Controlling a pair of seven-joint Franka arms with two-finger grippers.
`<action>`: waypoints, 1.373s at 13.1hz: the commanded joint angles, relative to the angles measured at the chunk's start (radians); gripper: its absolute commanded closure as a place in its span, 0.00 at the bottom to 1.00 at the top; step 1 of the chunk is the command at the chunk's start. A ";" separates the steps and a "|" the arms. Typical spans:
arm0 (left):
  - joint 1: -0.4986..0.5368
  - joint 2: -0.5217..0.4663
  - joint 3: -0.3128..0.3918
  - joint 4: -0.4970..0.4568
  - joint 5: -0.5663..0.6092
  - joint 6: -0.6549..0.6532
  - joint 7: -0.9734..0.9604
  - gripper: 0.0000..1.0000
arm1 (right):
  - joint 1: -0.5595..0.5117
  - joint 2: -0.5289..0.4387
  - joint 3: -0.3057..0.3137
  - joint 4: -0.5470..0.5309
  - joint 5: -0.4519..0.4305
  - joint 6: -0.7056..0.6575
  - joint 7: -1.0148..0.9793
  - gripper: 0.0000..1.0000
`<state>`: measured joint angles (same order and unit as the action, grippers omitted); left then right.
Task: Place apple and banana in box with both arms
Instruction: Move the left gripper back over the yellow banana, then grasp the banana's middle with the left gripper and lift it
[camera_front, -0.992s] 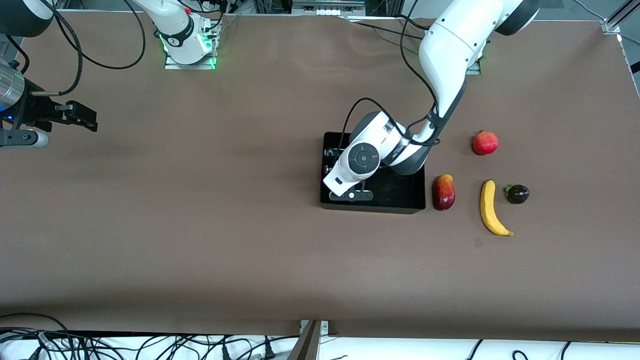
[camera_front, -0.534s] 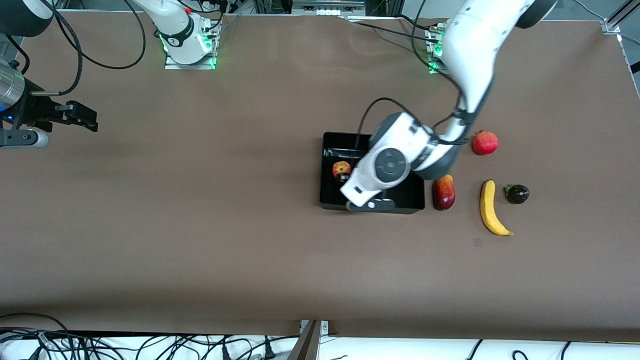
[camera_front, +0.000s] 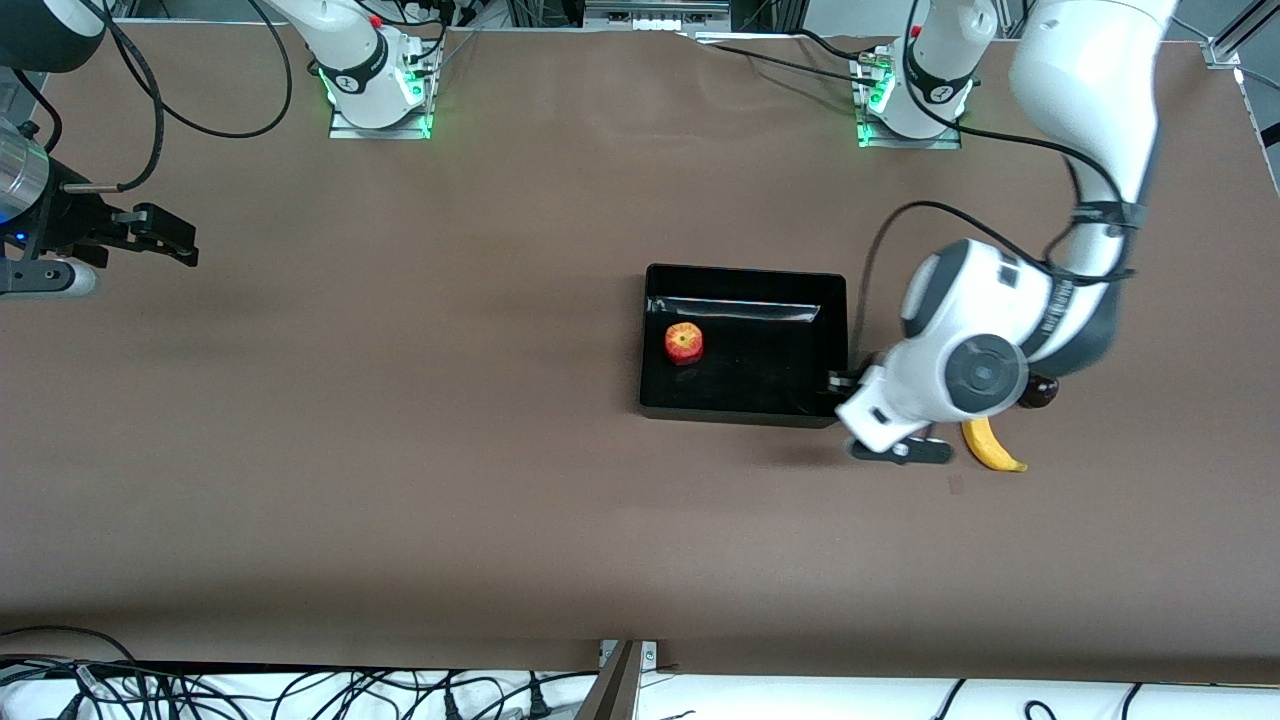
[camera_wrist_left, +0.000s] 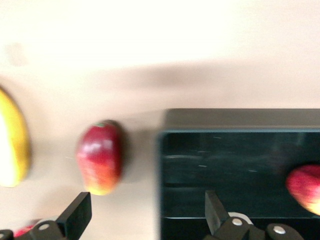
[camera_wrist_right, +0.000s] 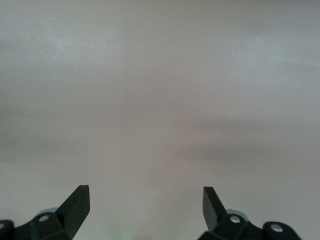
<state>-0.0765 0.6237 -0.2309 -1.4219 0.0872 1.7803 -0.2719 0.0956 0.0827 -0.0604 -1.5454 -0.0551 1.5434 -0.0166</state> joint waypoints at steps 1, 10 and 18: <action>0.090 -0.019 -0.010 -0.073 0.097 0.049 0.081 0.00 | -0.010 0.003 0.005 0.015 0.017 -0.005 -0.005 0.00; 0.300 0.080 -0.008 -0.256 0.184 0.395 0.270 0.00 | -0.008 0.003 0.008 0.016 0.023 -0.008 -0.005 0.00; 0.327 0.088 -0.013 -0.256 0.174 0.380 0.396 1.00 | -0.010 0.003 0.007 0.016 0.023 -0.006 -0.005 0.00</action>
<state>0.2375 0.7265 -0.2264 -1.6669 0.2439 2.1629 0.1029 0.0957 0.0829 -0.0602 -1.5453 -0.0493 1.5433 -0.0166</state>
